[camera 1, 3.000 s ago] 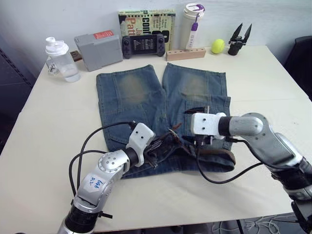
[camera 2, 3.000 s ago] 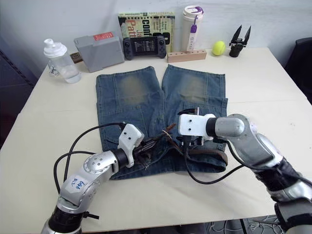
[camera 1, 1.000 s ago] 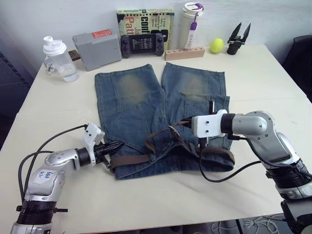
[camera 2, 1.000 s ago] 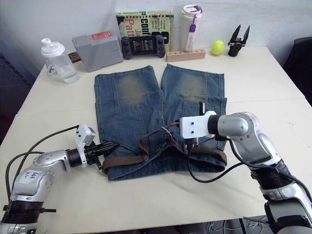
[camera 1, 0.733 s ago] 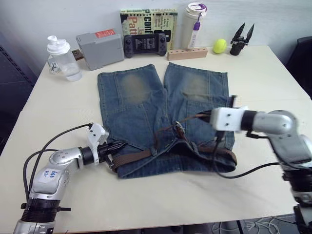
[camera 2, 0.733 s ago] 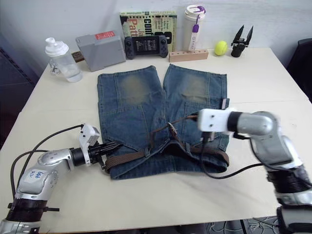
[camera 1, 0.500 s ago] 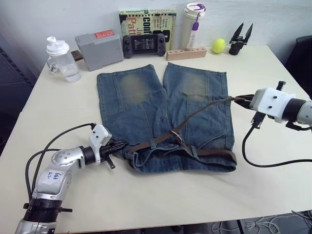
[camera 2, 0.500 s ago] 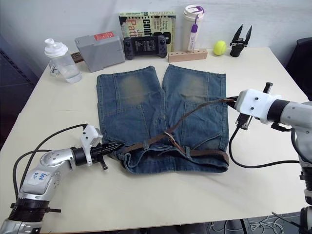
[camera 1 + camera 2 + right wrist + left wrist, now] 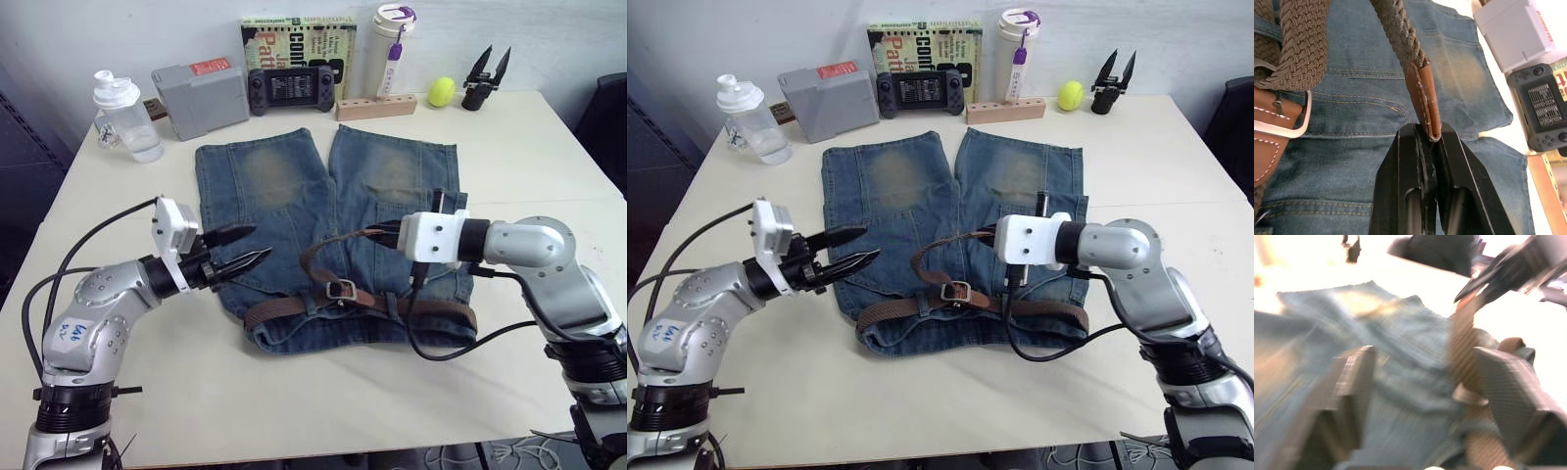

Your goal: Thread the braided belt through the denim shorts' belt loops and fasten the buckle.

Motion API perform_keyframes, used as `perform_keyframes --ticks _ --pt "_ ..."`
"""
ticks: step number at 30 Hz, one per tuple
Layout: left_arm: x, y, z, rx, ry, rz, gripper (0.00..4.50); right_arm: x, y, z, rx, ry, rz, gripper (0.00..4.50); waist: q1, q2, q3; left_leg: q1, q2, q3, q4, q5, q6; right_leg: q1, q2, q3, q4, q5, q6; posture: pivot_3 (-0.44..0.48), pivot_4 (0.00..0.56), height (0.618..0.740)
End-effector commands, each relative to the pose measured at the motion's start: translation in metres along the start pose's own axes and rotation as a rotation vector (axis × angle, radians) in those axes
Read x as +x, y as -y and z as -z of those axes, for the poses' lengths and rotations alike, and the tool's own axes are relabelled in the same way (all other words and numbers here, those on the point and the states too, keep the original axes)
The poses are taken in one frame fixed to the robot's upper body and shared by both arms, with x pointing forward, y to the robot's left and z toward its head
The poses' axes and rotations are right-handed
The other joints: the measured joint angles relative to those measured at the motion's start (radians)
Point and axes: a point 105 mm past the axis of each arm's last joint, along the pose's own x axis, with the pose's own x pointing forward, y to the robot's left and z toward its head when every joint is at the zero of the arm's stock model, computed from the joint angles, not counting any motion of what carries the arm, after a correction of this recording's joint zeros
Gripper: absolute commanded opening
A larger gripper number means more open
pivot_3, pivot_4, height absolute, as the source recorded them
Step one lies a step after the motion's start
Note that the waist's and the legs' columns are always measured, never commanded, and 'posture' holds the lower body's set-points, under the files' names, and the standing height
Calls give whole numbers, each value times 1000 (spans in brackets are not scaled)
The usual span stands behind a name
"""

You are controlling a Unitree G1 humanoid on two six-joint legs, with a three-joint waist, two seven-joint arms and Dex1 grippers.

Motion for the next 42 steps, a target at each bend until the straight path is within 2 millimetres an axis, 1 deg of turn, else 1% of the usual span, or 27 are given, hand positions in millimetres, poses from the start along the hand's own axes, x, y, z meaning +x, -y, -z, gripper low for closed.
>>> perform_keyframes --ticks 1,4,6,9,12,14,15,16,17,21,22,23,28,30,32,33,35,36,37,39,40,41,42 --pt "18 20 -10 55 9 80 3595 2 9 -9 -47 18 36 0 -1 0 0 0 0 0 0 0 0 0 0 0 0 0 0 0 150 722" --pt "33 18 2 114 -31 55 3595 3 10 -10 -52 22 35 0 -5 0 0 1 0 1 -1 0 0 0 1 0 0 0 0 0 150 722" --pt "39 19 9 137 -50 57 3595 4 10 -11 -53 26 35 0 -6 0 0 1 0 1 -1 0 0 0 2 0 0 0 0 0 150 722" --pt "41 10 16 150 -65 10 3595 3 11 -13 -52 32 37 0 -5 0 0 1 0 1 -1 0 0 0 1 0 0 0 0 0 150 722" --pt "39 6 22 169 -87 -3 3595 3 12 -14 -51 38 39 0 -6 0 0 1 0 1 -1 0 0 0 2 0 0 0 0 0 150 722" --pt "39 3 23 175 -89 -16 3086 3 12 -16 -44 46 41 0 -5 0 0 0 0 1 -1 0 0 0 2 0 0 0 0 0 150 722" --pt "39 2 24 175 -90 -19 2964 3 12 -17 -43 48 41 0 -4 0 0 0 0 1 -1 0 0 0 1 0 0 0 0 0 150 722" --pt "38 2 25 176 -91 -20 2573 3 12 -17 -42 49 41 0 -3 0 0 0 0 1 -1 0 0 0 1 0 0 0 0 0 150 722" --pt "38 2 26 181 -96 -20 2286 3 12 -18 -40 52 41 0 -3 0 0 0 0 1 -1 0 0 0 1 0 0 0 0 0 150 722" --pt "41 5 26 178 -76 -13 602 3 12 -18 -28 54 38 0 -3 0 0 0 0 1 -1 0 0 0 1 0 0 0 0 0 150 722" --pt "42 6 27 177 -77 -11 118 3 12 -18 -22 52 40 0 -3 0 0 0 0 1 -1 0 0 0 1 0 0 0 0 0 150 722" --pt "42 7 28 177 -79 -11 39 3 13 -18 -18 51 41 0 -3 0 0 0 0 1 -1 0 0 0 1 0 0 0 0 0 150 722" --pt "46 11 33 166 -76 -8 39 2 13 -15 38 34 48 0 -3 0 0 0 0 1 -1 0 0 0 1 0 0 0 0 0 150 722" --pt "48 13 32 156 -54 -14 39 1 20 -12 108 28 104 0 -2 0 0 0 0 1 0 0 0 0 1 0 0 0 0 0 150 722" --pt "49 14 30 151 -30 -21 0 -3 28 -11 230 48 159 792 -2 0 0 0 0 1 0 0 0 0 1 0 0 0 0 0 150 722" --pt "49 15 30 150 -21 -24 0 -5 29 -11 272 57 167 1093 -2 0 0 0 0 1 0 0 0 0 1 0 0 0 0 0 150 722" --pt "48 15 28 142 29 -61 0 -15 34 -2 374 45 235 2078 -1 0 0 0 0 1 0 0 0 0 1 0 0 0 0 0 150 722" --pt "48 15 27 137 49 -74 0 -19 36 3 403 31 257 2488 0 0 0 0 0 1 0 0 0 0 1 0 0 0 0 0 150 722" --pt "46 17 23 134 86 -94 0 -24 32 8 456 16 255 2952 1 0 0 0 0 1 0 0 0 0 1 0 0 0 0 0 150 722" --pt "44 19 19 129 134 -123 0 -28 24 8 528 26 234 3906 3 0 0 -1 0 0 0 0 0 0 1 0 0 0 0 0 150 722" --pt "43 19 17 126 148 -133 0 -30 22 7 551 33 229 4311 1 0 0 -1 0 0 0 0 0 0 1 0 0 0 0 0 150 722" --pt "41 21 17 116 159 -140 0 -29 16 4 619 66 207 4469 0 0 0 -1 0 0 0 0 0 0 1 0 0 0 0 0 150 722" --pt "40 22 17 109 166 -145 0 -28 12 1 667 89 190 4469 0 0 0 0 0 0 0 0 0 0 1 0 0 0 0 0 150 722"
